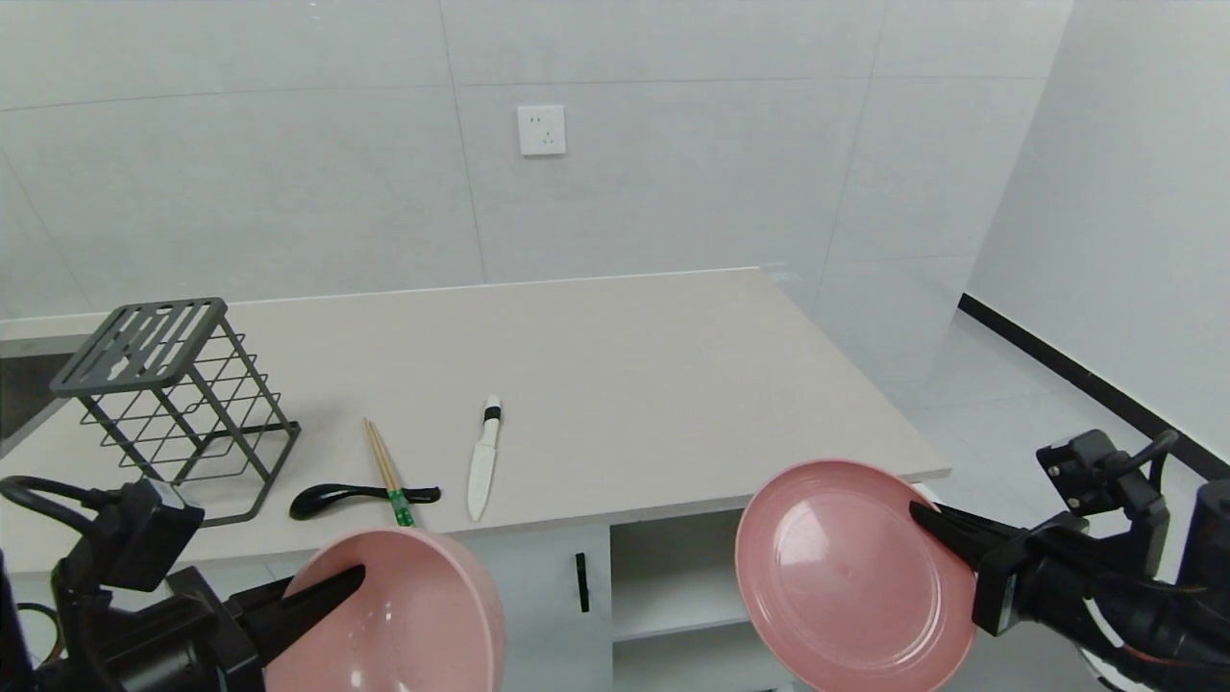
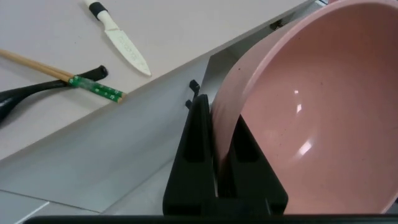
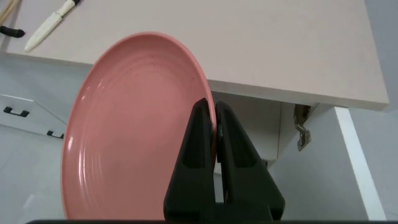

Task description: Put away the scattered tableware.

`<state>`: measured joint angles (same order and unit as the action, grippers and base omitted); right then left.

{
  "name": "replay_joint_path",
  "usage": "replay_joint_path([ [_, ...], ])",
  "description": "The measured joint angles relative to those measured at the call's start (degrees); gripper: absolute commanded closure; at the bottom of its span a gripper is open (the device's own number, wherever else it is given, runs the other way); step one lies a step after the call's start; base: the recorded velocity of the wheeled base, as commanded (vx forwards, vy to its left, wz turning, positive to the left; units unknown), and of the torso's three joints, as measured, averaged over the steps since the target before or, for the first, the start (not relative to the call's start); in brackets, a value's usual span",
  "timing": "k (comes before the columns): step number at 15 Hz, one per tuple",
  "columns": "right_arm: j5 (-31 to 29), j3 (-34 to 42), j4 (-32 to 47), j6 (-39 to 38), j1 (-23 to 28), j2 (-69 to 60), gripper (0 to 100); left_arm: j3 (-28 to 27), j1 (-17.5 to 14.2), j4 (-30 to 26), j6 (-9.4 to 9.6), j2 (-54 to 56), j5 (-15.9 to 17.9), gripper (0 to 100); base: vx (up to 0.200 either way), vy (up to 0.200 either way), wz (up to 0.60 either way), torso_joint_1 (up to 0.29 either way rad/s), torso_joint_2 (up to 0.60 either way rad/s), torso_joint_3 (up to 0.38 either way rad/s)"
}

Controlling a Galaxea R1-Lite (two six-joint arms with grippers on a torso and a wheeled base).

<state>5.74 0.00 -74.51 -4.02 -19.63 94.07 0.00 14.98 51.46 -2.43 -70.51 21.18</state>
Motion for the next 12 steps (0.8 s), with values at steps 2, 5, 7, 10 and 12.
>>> replay_joint_path([
  [2,0.0,0.0,1.6,0.0,0.0,-0.5,100,0.0,-0.2,0.6,-0.30,0.6,0.0,100,0.000,0.000,0.00,-0.278,0.55,0.268],
  [5,0.0,0.0,4.2,0.0,-1.0,-2.0,100,0.0,-1.3,0.6,-0.35,0.9,0.0,100,0.000,0.000,0.00,-0.276,0.55,0.269],
  [7,0.0,0.0,4.5,0.0,-1.4,-2.8,100,-0.1,-2.5,0.7,-0.37,1.0,0.0,100,0.000,0.000,0.00,-0.276,0.53,0.263],
  [10,0.0,0.0,4.5,0.0,-1.5,-3.3,100,-0.2,-3.0,2.0,-1.01,1.2,-0.1,100,0.000,0.000,0.00,-0.266,0.52,0.256],
  [12,0.0,0.0,4.4,0.0,-1.5,-3.4,100,-0.2,-3.0,4.3,-2.36,1.3,-0.1,100,0.000,0.000,0.00,-0.261,0.50,0.244],
])
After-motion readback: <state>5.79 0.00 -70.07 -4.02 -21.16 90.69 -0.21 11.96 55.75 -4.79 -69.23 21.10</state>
